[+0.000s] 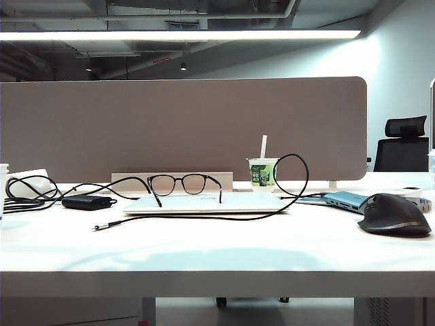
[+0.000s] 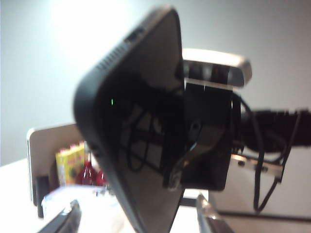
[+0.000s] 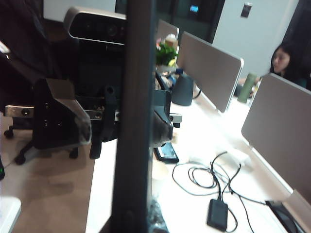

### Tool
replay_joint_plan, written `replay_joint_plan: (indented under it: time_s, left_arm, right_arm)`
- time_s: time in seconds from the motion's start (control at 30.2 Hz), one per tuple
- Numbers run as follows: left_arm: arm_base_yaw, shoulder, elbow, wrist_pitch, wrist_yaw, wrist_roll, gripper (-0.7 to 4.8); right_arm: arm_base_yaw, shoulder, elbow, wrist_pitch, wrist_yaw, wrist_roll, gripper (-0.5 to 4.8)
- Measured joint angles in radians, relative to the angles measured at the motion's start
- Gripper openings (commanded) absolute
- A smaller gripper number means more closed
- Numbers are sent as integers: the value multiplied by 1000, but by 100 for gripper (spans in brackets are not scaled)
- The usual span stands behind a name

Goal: Pick up the black phone, pick up the charger plug, insert the charger plug into the phone's charging port, and finally place the connected phone back on the desk.

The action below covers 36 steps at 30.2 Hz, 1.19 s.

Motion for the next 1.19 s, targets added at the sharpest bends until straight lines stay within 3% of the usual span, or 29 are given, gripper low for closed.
replay_joint_plan:
  time_s: [0.43,1.03,1.19]
  left_arm:
    - [0,0,0,112,-22,-106,309]
    - [-1,0,0,242,-42,-207,294]
    - [0,0,0,252,-45,-210,134]
  right_arm:
    - [129,53,-1,161,-2,107,-1]
    - [175,93,-5,225,24,155,-1]
    - [175,100,-5,232,23,156,-1]
